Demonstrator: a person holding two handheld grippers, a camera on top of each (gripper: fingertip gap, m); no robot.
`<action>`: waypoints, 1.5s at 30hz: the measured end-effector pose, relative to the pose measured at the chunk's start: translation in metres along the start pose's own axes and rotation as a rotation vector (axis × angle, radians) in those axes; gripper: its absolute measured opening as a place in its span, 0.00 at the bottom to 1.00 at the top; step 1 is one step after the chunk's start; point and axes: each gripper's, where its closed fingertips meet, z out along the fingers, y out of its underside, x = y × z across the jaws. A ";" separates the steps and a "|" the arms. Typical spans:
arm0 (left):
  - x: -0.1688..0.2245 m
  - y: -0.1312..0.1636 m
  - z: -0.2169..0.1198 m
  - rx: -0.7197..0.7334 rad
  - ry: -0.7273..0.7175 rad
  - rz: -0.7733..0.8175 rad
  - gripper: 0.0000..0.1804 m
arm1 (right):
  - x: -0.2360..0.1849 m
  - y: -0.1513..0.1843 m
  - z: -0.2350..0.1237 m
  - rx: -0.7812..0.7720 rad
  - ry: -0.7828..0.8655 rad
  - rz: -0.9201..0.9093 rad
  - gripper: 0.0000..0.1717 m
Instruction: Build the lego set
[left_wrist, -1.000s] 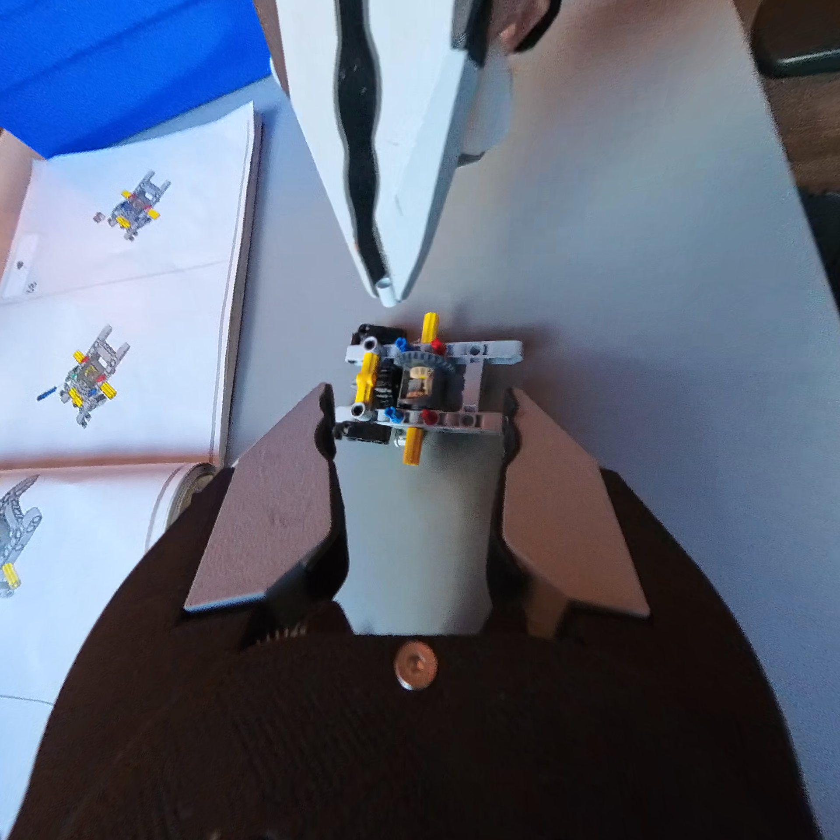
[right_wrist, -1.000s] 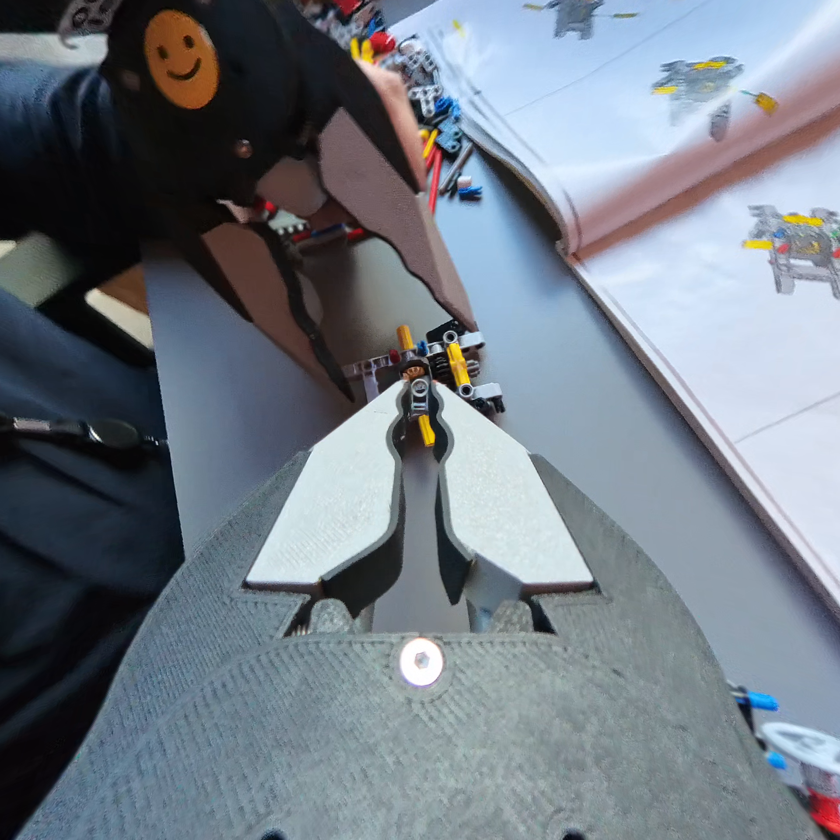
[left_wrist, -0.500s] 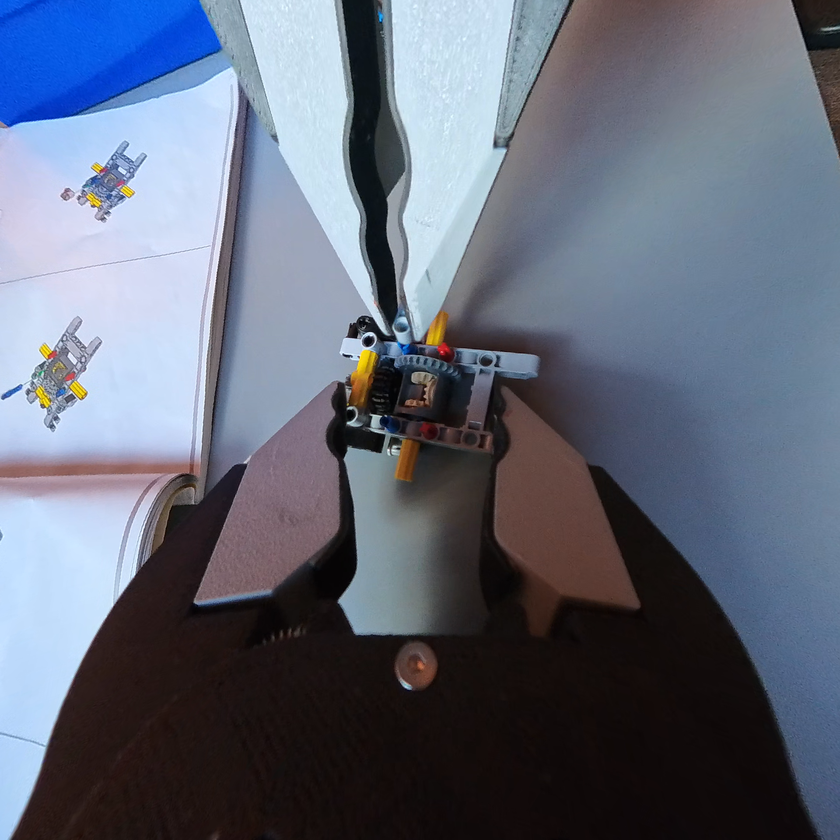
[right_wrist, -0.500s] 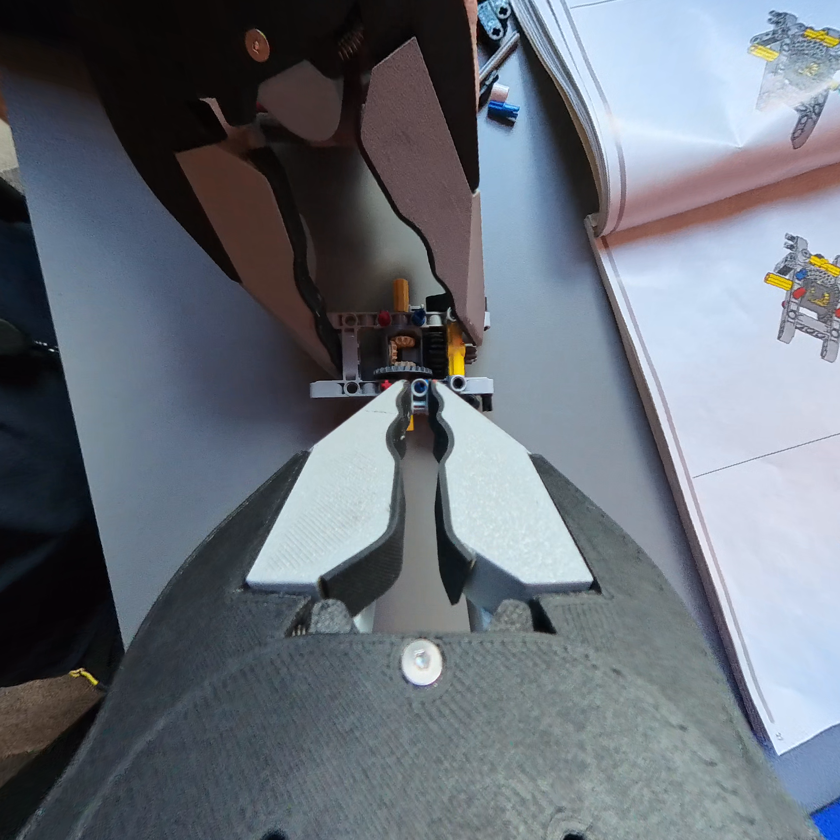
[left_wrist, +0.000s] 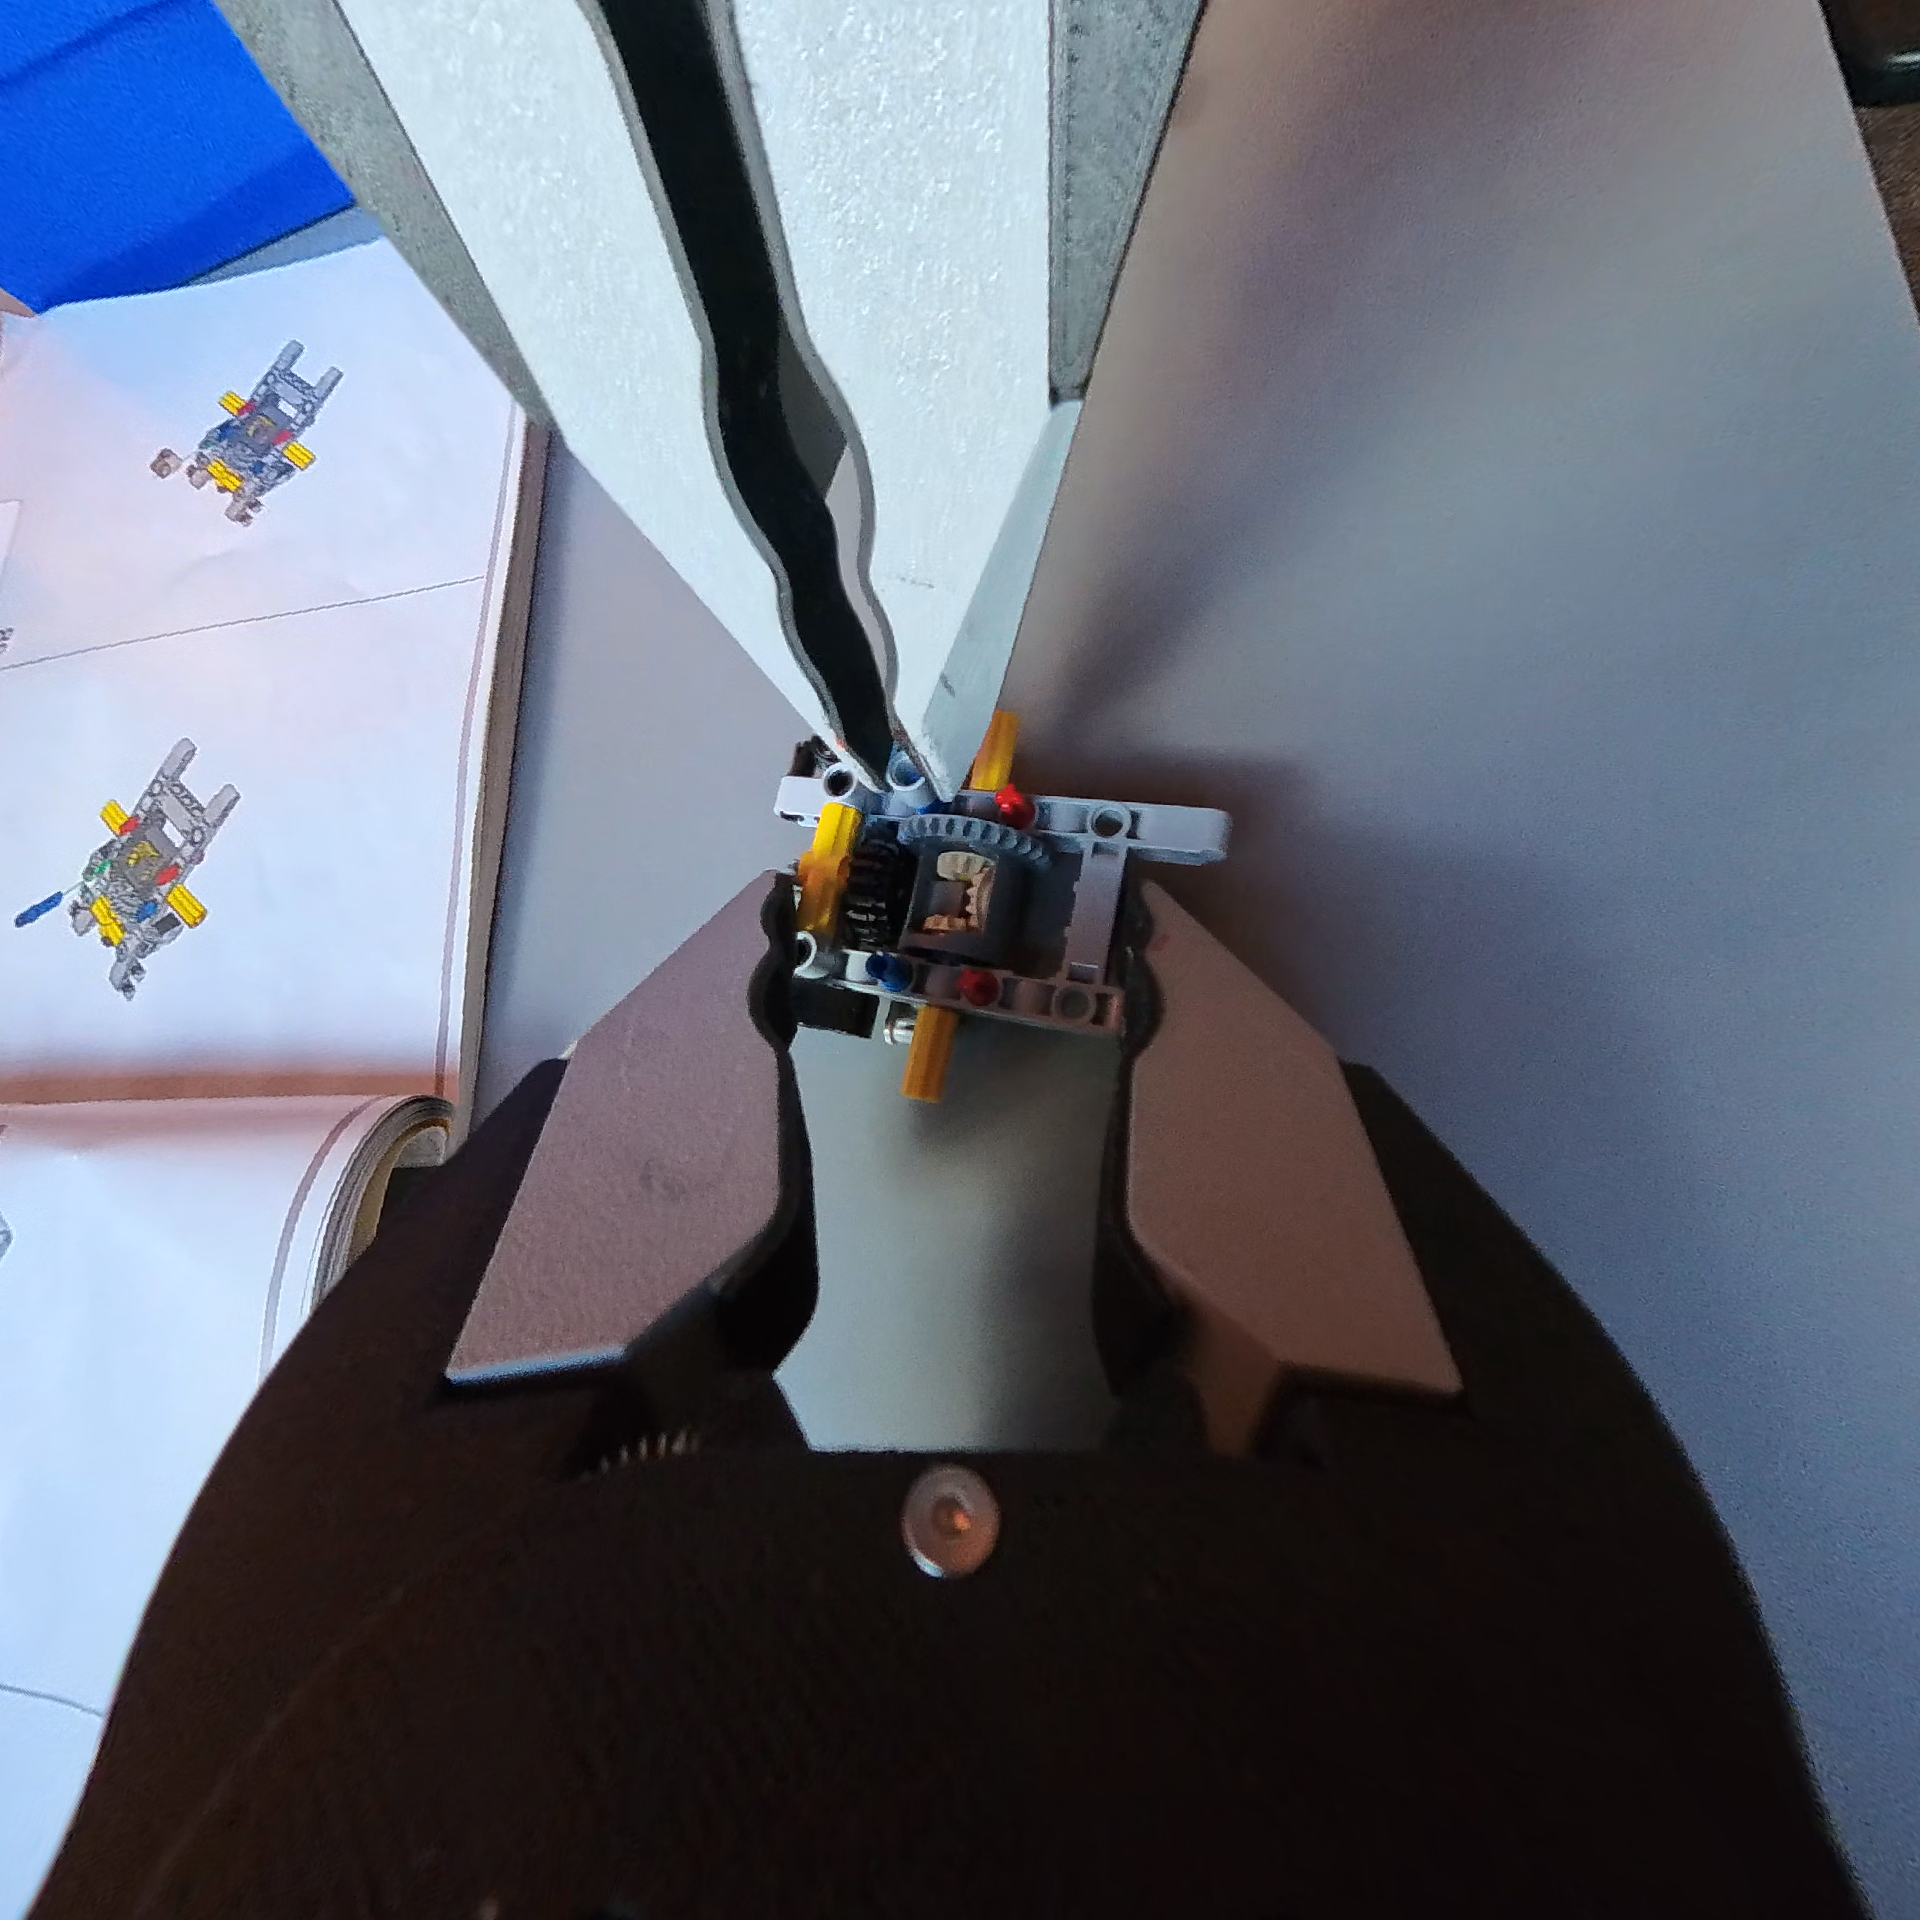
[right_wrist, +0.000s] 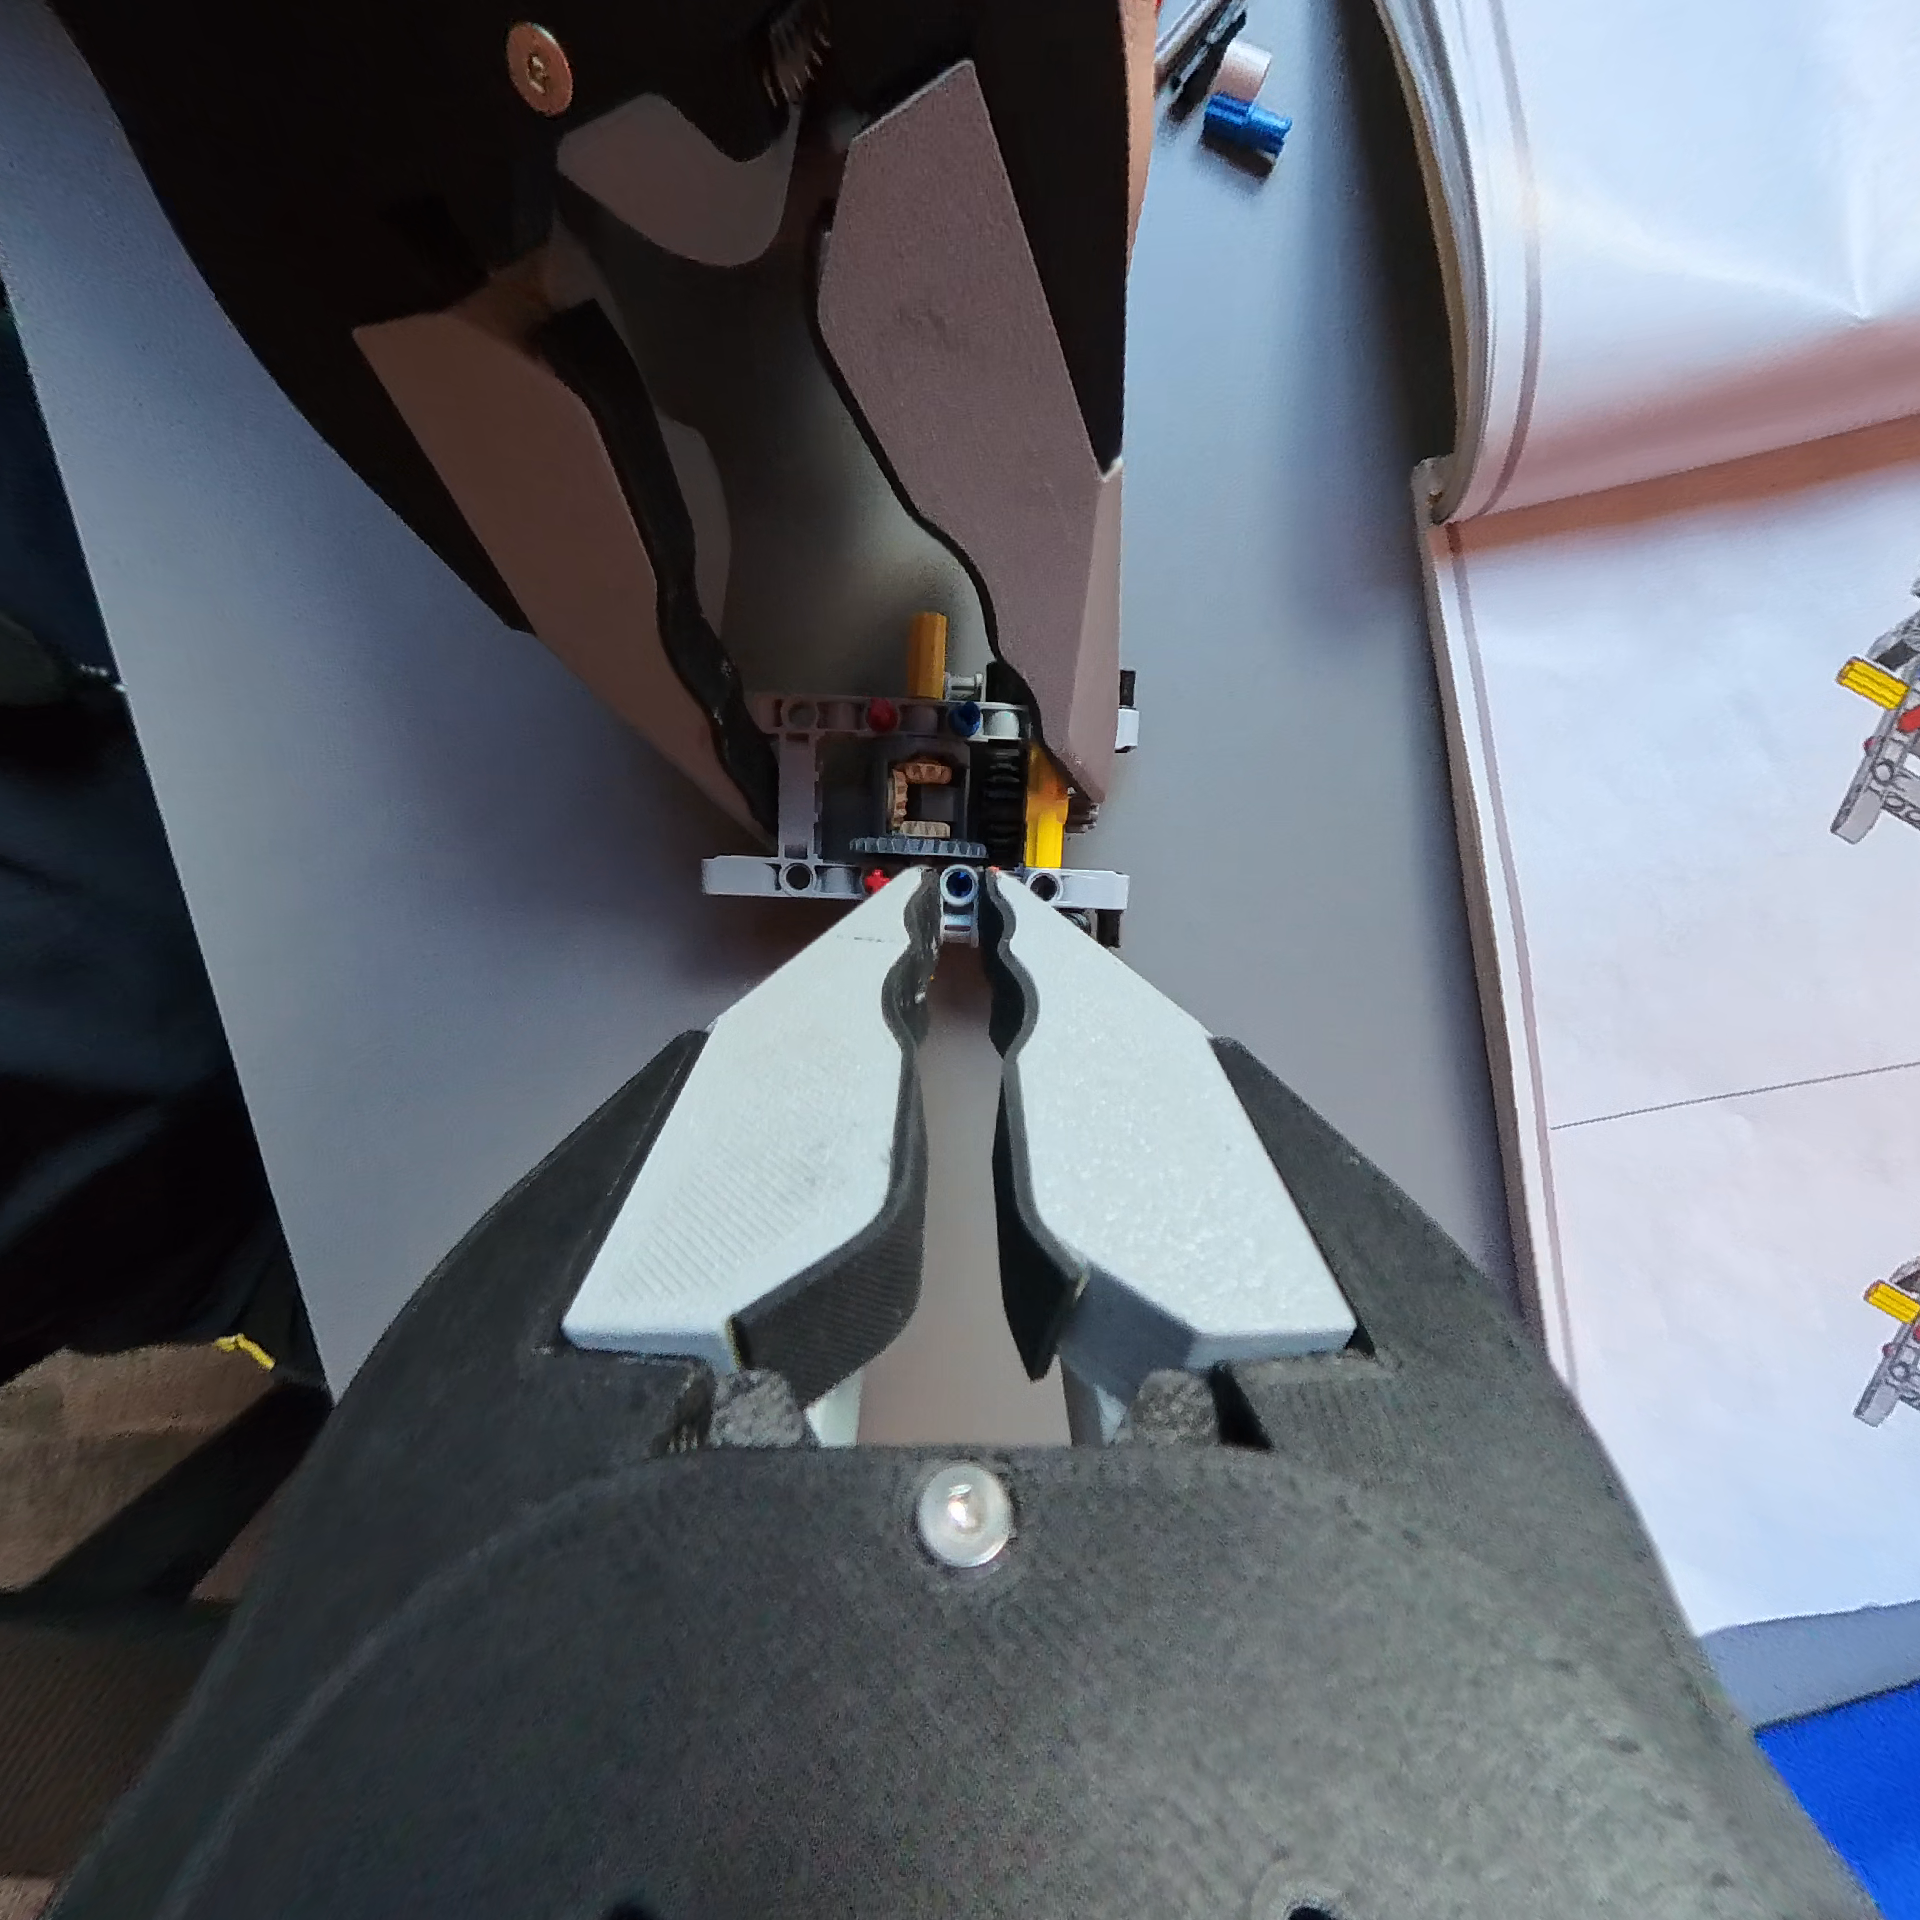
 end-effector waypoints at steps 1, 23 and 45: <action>0.000 0.000 0.000 0.001 0.005 -0.004 0.33 | 0.000 0.000 0.000 -0.016 -0.010 -0.006 0.03; 0.004 -0.002 0.001 0.009 0.009 0.003 0.33 | -0.007 -0.003 -0.019 0.200 -0.028 0.052 0.01; 0.007 0.049 -0.146 -0.156 0.002 -0.316 0.18 | -0.035 0.005 -0.051 0.685 0.030 0.314 0.00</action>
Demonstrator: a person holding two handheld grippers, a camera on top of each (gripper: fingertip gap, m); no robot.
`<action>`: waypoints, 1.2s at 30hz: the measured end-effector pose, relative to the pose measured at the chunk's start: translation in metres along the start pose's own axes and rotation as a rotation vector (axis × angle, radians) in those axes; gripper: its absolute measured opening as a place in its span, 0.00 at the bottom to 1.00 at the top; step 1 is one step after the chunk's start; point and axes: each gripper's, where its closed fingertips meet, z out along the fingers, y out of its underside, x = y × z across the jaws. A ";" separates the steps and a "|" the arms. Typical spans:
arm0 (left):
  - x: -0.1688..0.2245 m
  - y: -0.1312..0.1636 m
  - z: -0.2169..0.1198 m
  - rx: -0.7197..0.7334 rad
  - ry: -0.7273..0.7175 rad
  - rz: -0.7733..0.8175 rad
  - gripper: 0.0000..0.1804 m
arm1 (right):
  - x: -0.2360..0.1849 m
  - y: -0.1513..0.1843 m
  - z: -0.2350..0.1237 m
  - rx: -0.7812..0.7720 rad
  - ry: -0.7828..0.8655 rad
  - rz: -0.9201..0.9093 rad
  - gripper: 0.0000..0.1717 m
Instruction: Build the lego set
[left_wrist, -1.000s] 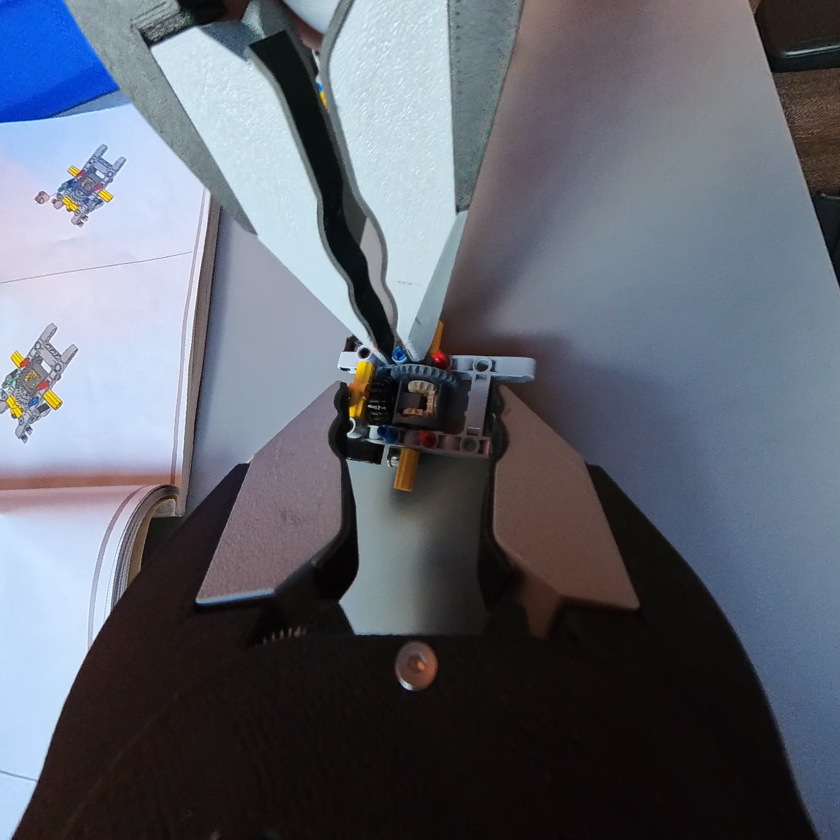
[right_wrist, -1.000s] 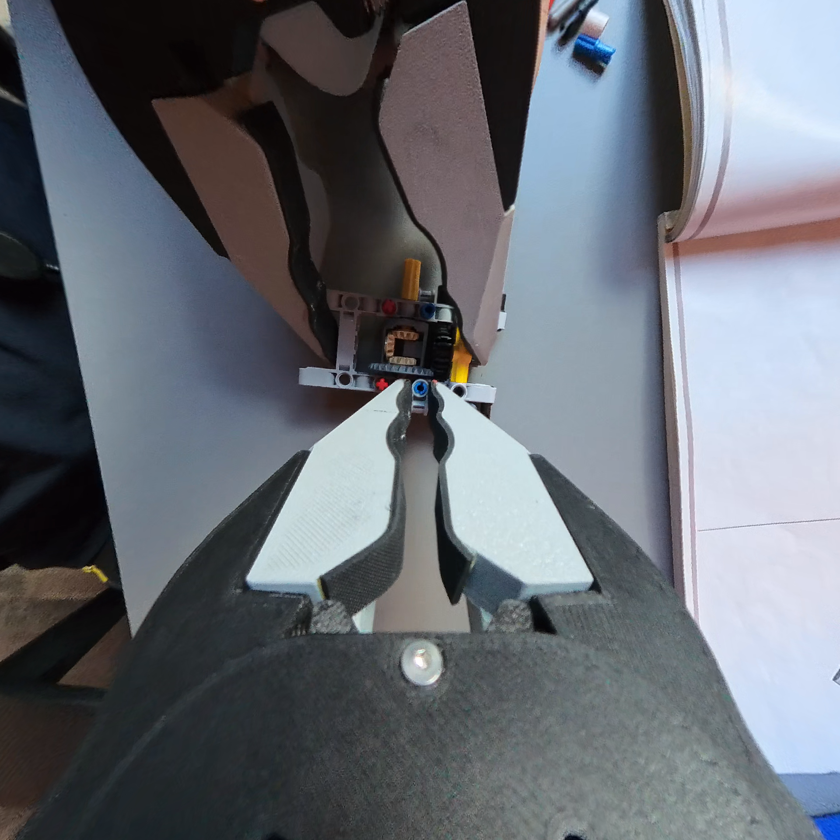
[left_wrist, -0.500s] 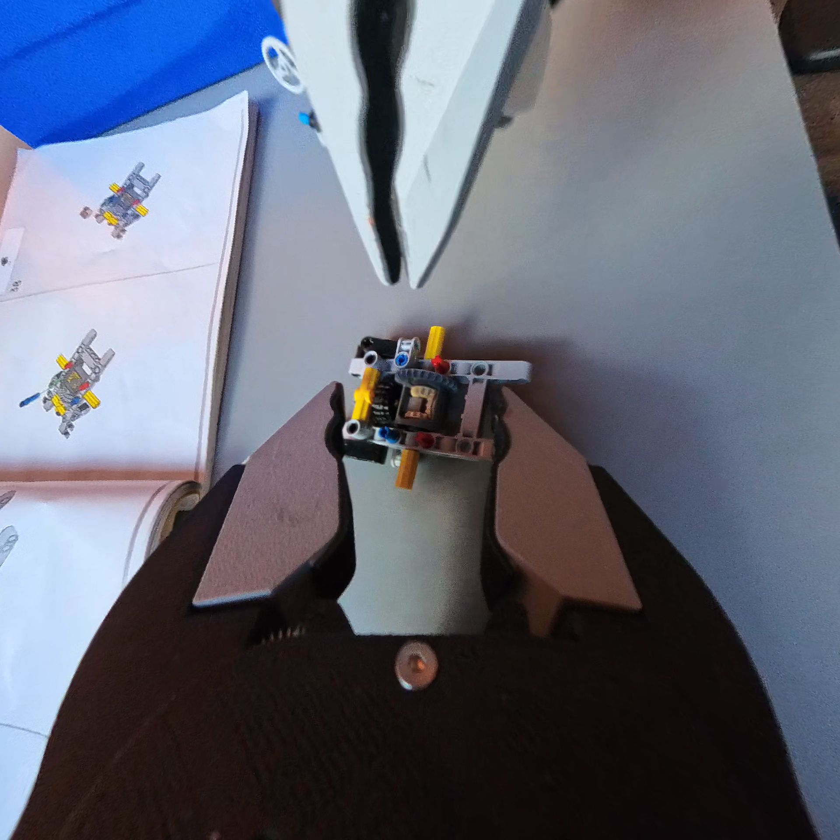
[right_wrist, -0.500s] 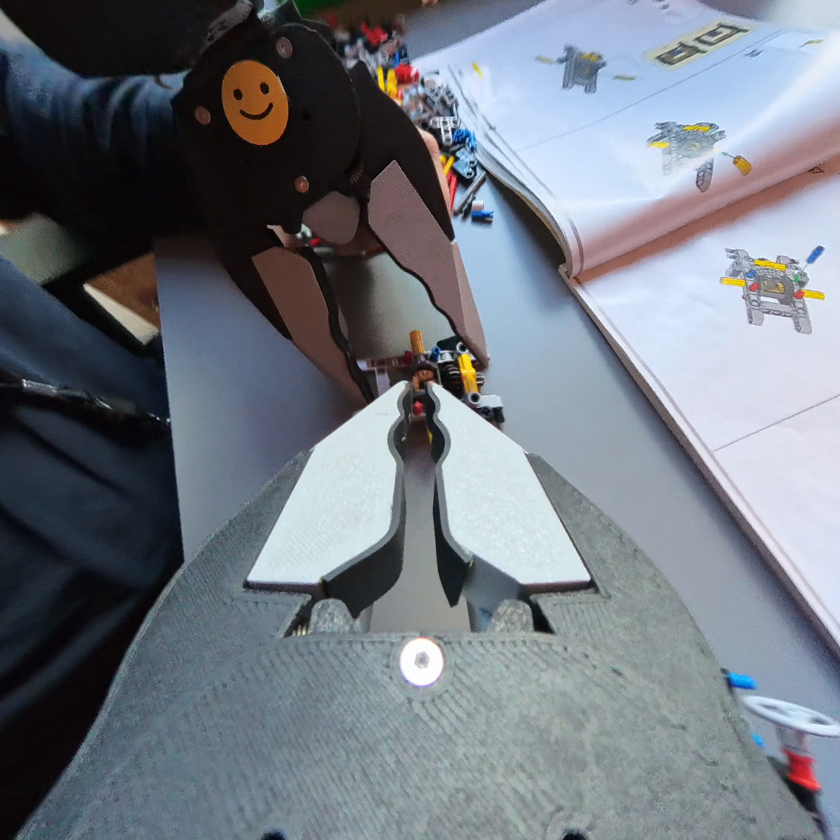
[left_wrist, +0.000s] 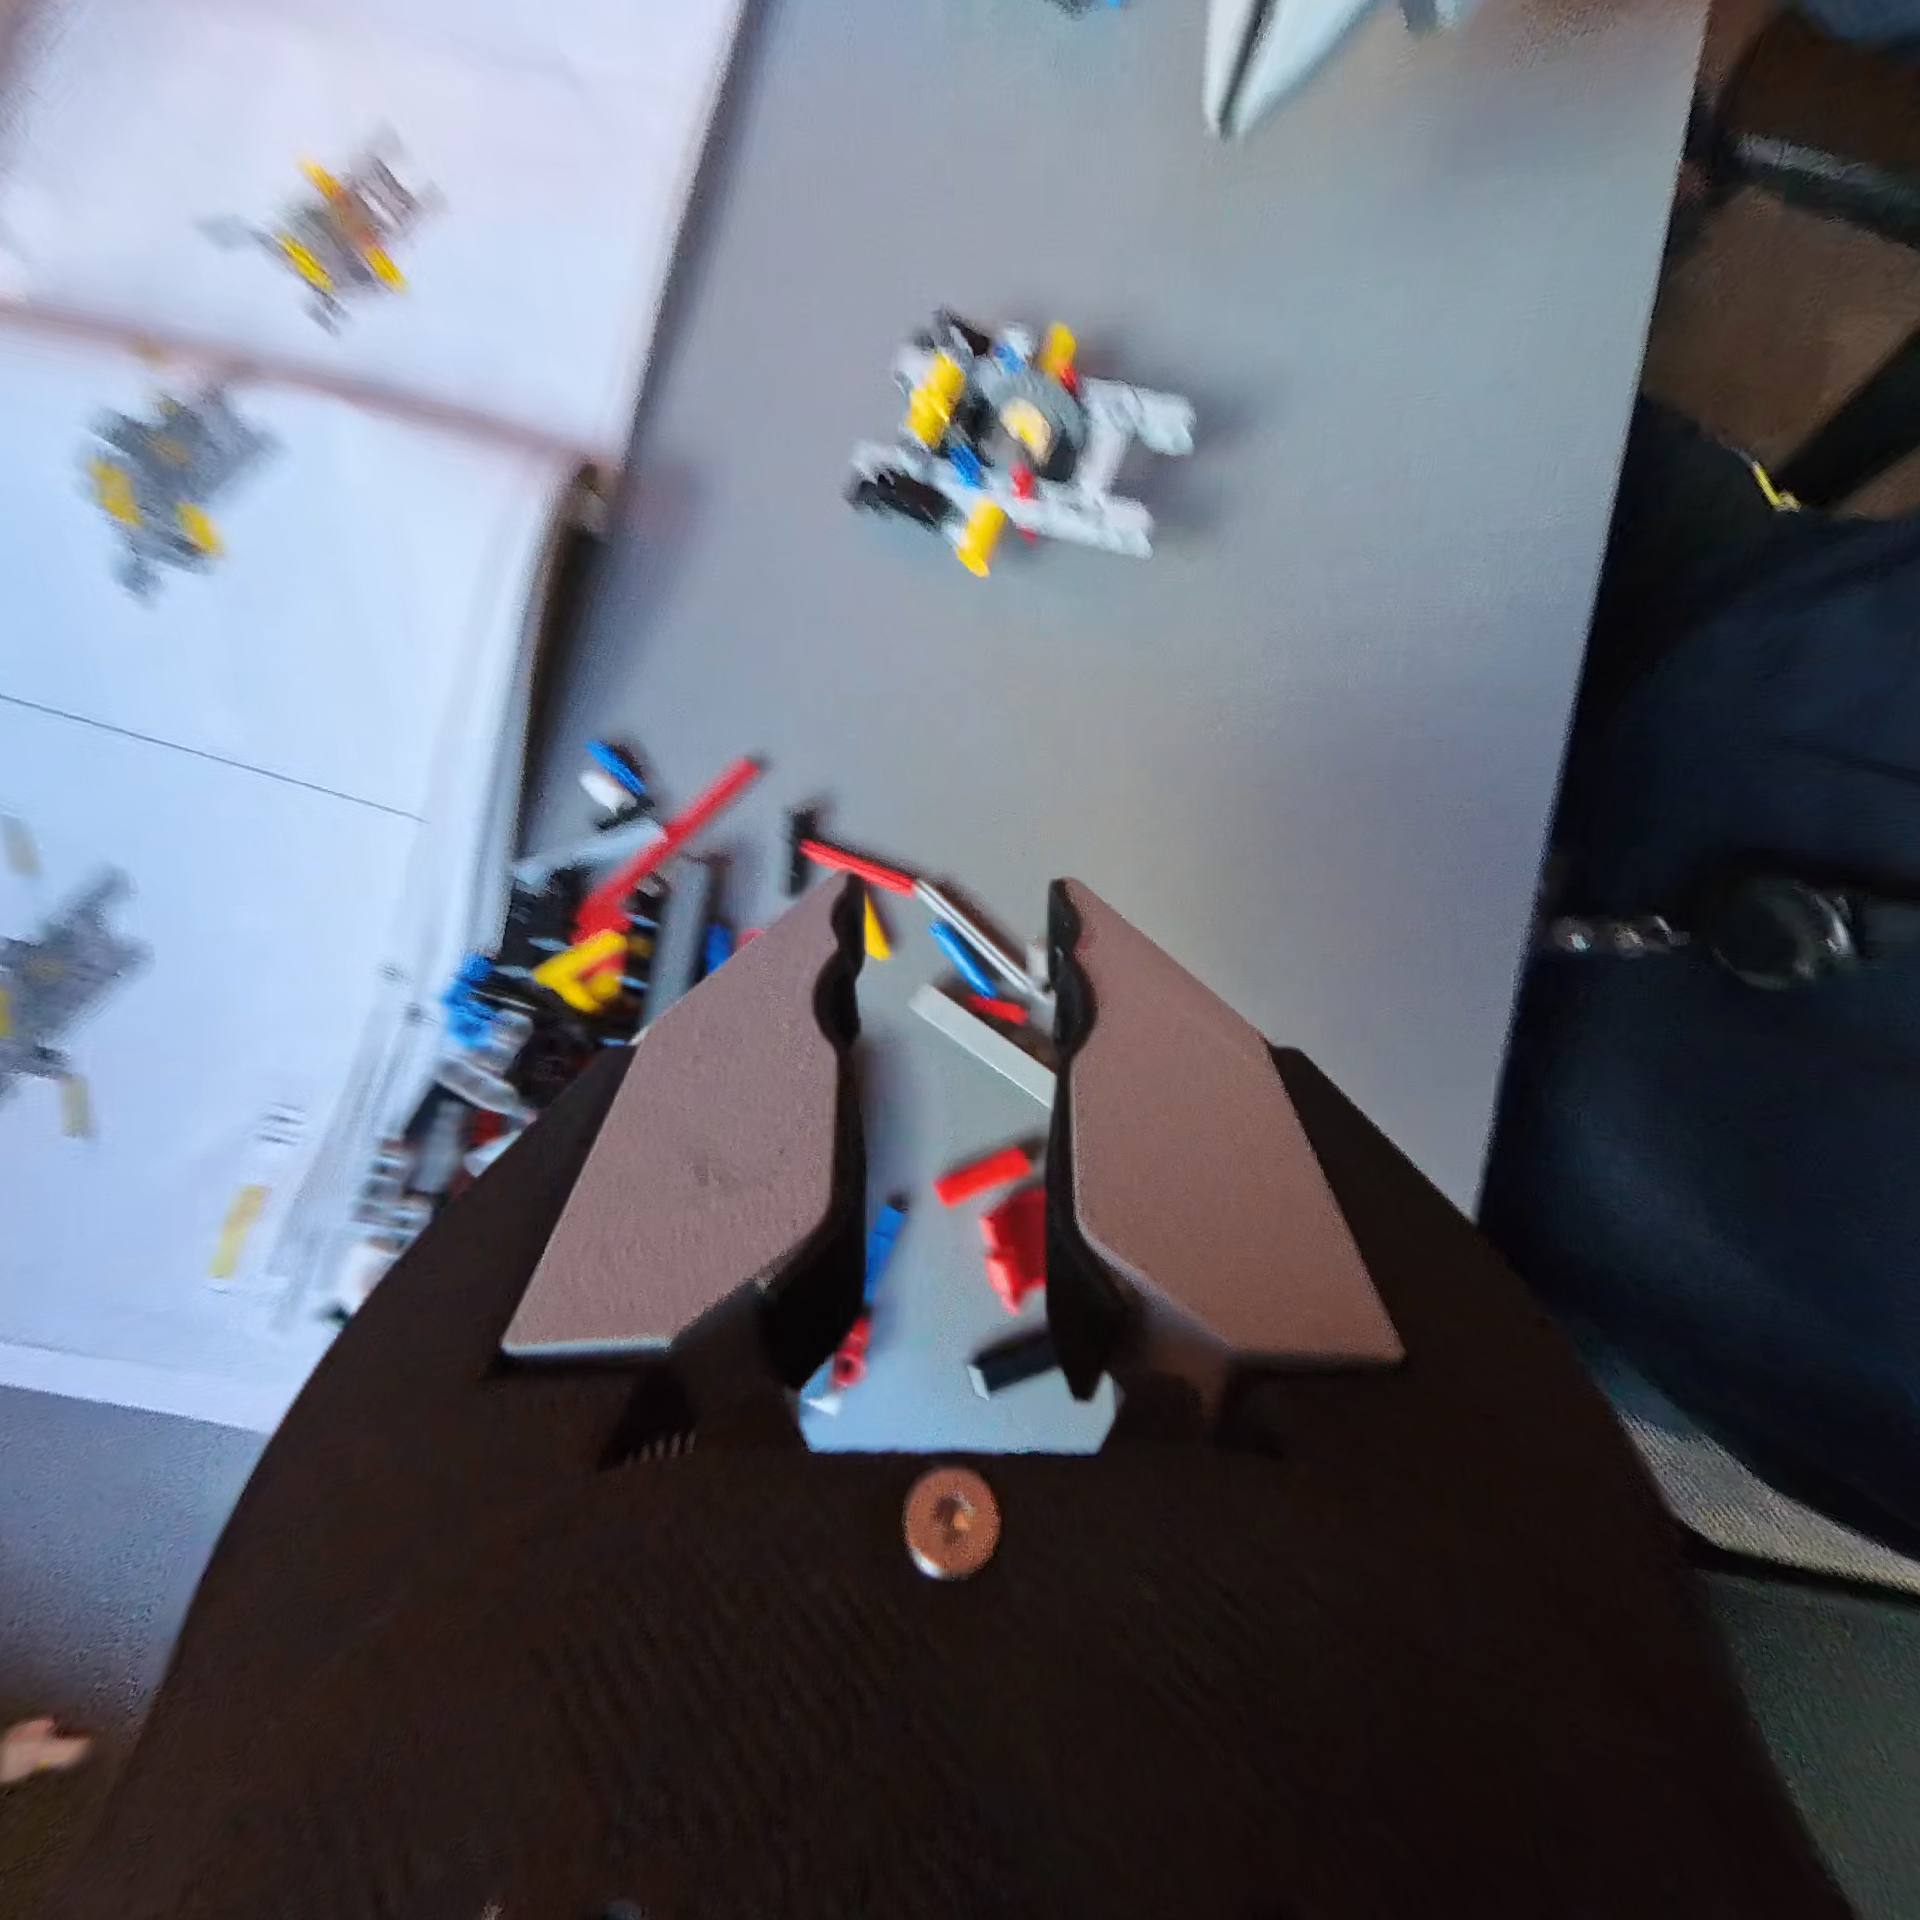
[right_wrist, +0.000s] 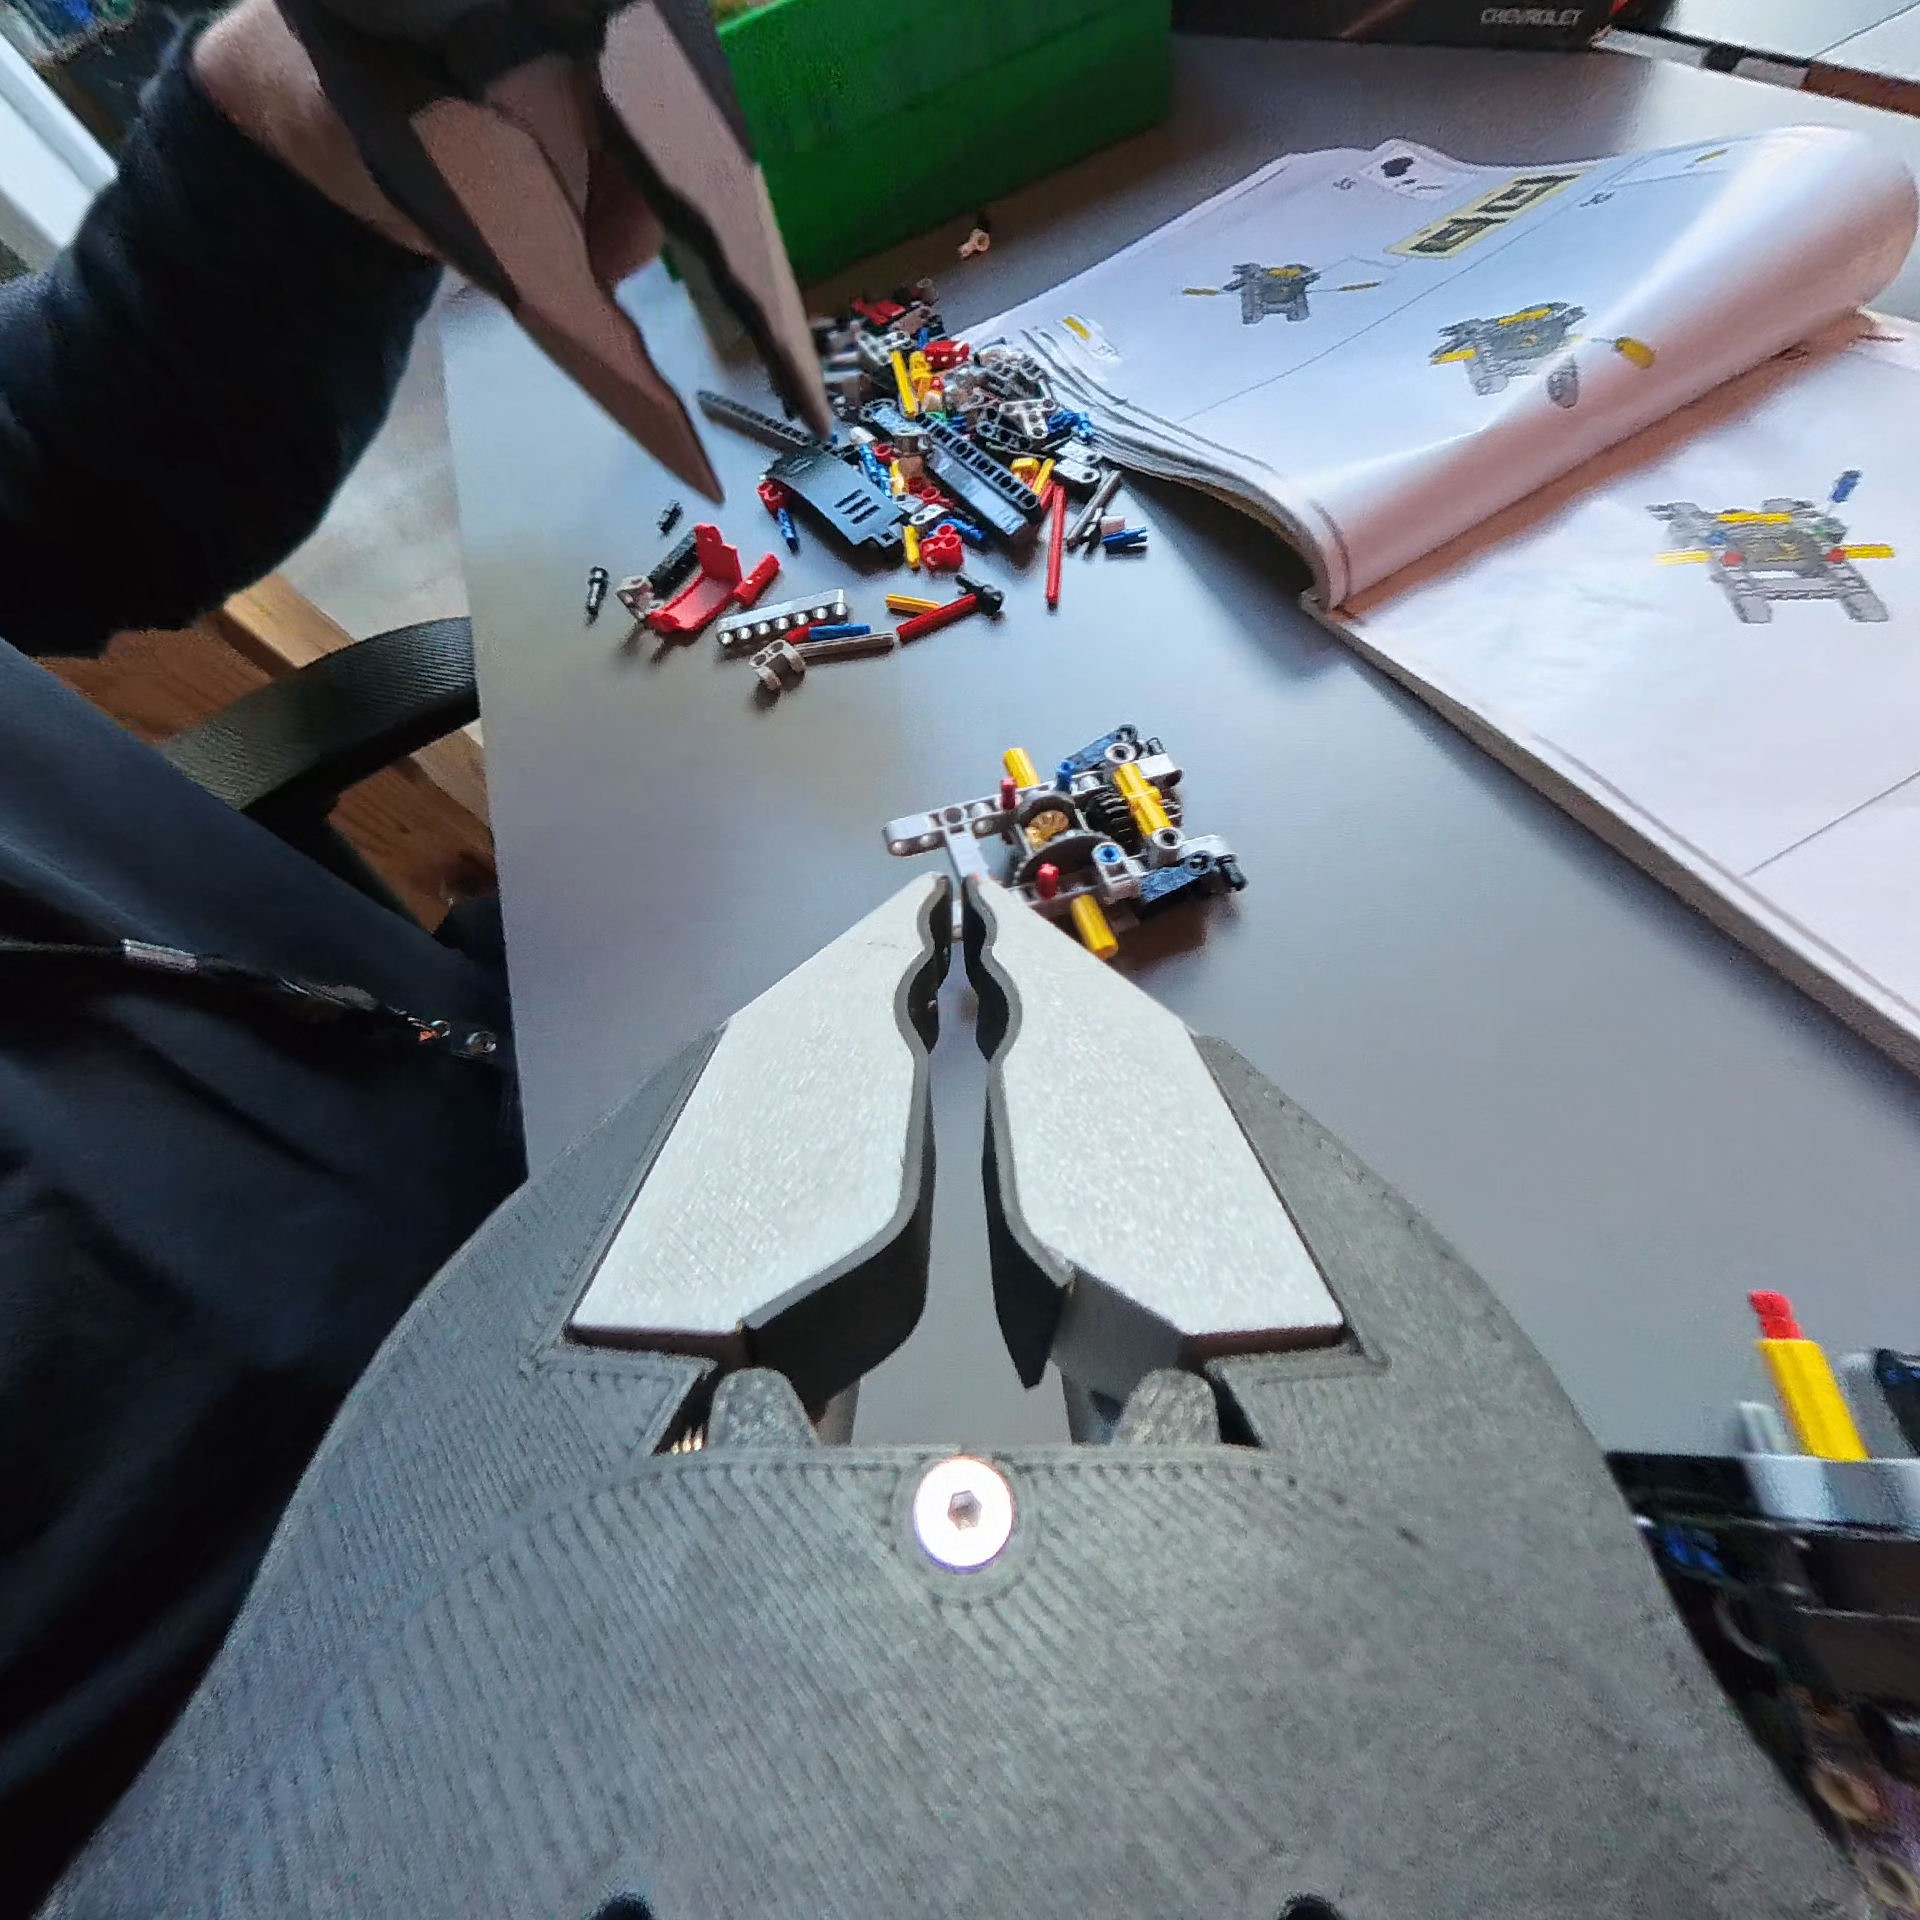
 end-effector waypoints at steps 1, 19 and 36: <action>0.011 0.011 0.005 -0.035 0.019 0.007 0.17 | -0.003 0.002 0.002 0.000 -0.011 -0.001 0.00; 0.028 0.122 -0.038 -0.278 -0.164 -0.171 0.16 | -0.019 0.025 0.013 0.002 -0.032 -0.057 0.00; -0.020 0.093 -0.034 0.028 -0.338 -0.326 0.08 | 0.001 0.019 0.003 0.095 0.143 -0.133 0.02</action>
